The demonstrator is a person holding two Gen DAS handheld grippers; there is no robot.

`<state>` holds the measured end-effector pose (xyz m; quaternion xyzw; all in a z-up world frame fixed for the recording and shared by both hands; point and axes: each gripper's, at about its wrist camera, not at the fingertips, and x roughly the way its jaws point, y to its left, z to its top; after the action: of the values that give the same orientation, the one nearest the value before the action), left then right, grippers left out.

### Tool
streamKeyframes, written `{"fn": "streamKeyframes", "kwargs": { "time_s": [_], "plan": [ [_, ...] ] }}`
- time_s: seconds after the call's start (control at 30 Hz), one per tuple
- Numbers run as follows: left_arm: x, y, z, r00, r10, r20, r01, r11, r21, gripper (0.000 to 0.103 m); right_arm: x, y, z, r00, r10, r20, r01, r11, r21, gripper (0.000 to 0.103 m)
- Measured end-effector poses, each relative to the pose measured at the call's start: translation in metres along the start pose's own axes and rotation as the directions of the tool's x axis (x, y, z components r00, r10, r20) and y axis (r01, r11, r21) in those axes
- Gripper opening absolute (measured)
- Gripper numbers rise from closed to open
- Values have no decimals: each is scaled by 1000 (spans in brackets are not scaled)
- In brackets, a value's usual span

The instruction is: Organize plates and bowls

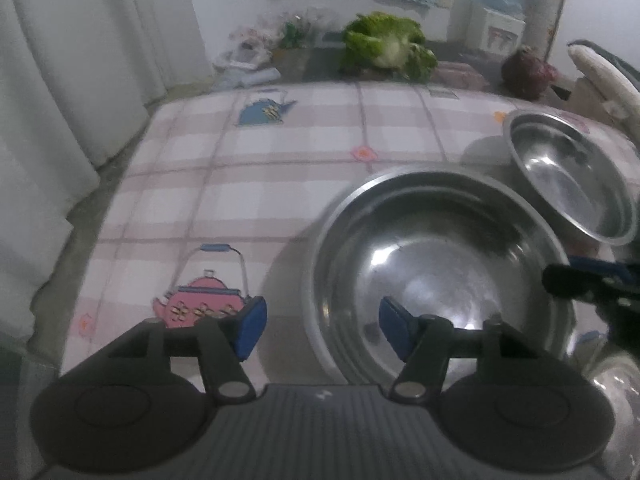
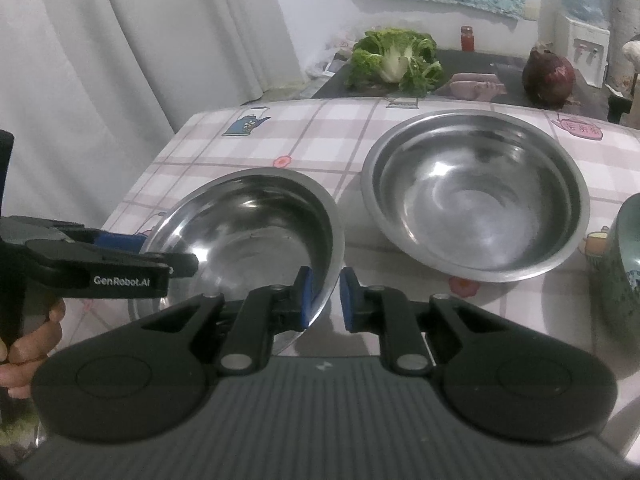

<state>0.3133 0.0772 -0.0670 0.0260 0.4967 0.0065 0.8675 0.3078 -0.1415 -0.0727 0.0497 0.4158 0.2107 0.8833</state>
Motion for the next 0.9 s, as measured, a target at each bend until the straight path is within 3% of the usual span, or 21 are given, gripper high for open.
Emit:
{"fn": "streamKeyframes", "kwargs": {
  "time_s": [0.13,0.43,0.63,0.9],
  "plan": [
    [-1,0,0,997,-67,-25,67,998,-8,56,1,1,1,1000,16,-1,-16,1000,-1,14],
    [-2,-1,-1,999,-37,-30,37,999,24,53,6,3,3,1000,26,7,-26,1000,-8,14],
    [-3,-4,0,999,8,-36,-6,999,44,35,14,0,1,1000,21,-1,-21,999,29,14],
    [-8,-6,-2,999,18,-30,-15,996,88,35,13,1,2,1000,23,2,-23,1000,20,14]
  ]
}}
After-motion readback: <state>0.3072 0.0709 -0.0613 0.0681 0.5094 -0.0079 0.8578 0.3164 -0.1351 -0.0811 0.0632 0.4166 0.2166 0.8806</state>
